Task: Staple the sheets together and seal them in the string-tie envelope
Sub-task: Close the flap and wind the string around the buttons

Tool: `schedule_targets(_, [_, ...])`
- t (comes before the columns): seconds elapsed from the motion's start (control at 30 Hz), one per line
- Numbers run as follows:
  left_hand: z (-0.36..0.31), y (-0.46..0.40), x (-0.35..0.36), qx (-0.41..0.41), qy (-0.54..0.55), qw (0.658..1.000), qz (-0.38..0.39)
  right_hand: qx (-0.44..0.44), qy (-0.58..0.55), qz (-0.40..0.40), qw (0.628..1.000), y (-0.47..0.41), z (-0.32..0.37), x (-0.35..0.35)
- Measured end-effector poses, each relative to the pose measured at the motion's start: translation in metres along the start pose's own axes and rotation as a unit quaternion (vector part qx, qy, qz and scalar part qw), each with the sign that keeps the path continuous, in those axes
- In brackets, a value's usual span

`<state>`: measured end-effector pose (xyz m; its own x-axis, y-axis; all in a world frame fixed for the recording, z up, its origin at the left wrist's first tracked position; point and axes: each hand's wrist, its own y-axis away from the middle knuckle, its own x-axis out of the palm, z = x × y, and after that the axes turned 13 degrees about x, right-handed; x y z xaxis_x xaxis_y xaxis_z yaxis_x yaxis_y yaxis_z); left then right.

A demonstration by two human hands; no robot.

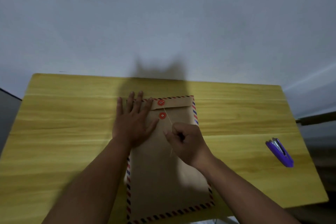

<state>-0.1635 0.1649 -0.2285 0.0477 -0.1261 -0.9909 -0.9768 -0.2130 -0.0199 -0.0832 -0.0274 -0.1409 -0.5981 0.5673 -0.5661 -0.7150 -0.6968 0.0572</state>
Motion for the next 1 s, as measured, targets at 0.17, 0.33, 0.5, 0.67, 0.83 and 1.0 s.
schedule_targets(0.17, [0.002,0.0,0.004,0.002,0.0,1.0,-0.002,0.164,0.085,-0.02,0.983,-0.025,-0.036,0.009])
schedule_targets(0.33, [0.002,0.0,0.003,0.0,-0.013,1.0,-0.003,0.079,0.208,-0.028,0.975,-0.027,-0.065,0.009])
schedule_targets(0.5, [0.001,-0.001,0.003,-0.001,-0.022,1.0,-0.003,0.001,0.325,-0.015,0.946,-0.027,-0.065,0.008])
schedule_targets(0.67, [0.002,0.0,0.003,-0.001,-0.026,1.0,-0.007,-0.11,0.43,-0.008,0.896,-0.037,-0.05,0.01])
schedule_targets(0.83, [0.002,0.0,0.001,-0.006,-0.025,1.0,-0.004,-0.162,0.433,0.013,0.887,-0.045,-0.043,0.012])
schedule_targets(1.0, [0.001,-0.001,-0.002,-0.012,-0.024,1.0,0.006,-0.124,0.422,0.044,0.897,-0.045,-0.048,0.015])
